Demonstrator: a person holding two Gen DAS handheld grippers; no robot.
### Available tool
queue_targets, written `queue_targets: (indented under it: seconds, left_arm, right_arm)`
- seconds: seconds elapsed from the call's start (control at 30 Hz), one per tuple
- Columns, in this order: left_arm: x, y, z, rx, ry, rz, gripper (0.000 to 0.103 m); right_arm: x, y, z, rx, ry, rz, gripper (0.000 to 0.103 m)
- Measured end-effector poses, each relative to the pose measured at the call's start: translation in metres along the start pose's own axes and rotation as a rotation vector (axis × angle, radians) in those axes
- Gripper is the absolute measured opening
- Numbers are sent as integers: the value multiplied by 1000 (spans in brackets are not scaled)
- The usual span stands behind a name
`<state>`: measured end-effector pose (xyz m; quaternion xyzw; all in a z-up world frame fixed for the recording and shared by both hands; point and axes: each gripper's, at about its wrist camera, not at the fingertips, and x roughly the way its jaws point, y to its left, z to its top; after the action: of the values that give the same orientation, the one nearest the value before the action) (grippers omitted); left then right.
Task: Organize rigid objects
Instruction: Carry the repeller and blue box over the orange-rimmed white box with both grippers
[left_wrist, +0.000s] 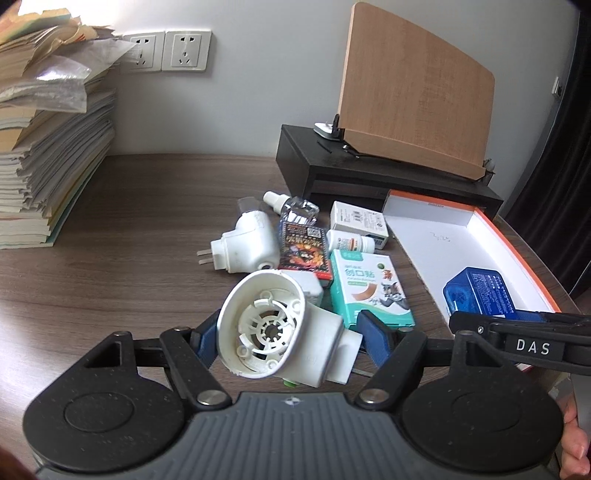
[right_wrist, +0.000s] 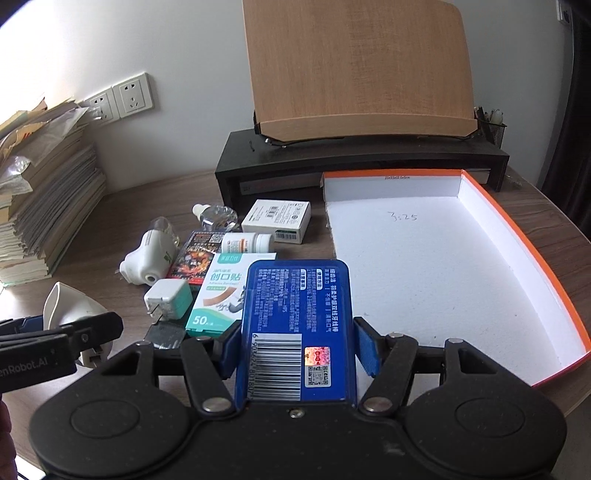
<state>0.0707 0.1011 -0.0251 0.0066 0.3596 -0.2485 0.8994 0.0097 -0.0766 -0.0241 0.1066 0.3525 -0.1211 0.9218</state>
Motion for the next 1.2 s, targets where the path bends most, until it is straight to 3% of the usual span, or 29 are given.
queue_targets:
  seconds: [0.4,0.7,1.2]
  left_arm:
    - [17,-83,30,14,-8,-55,77]
    - [53,-147,53,6,-12,-96,77]
    - [105,-199,82,-24,-7,-23,77]
  right_arm:
    - [-22,-91,41,11,-71,-42,74]
    - [-5,-158,70,-21,-87,-41,74]
    - [48,-205,109,-98,-73,29,74]
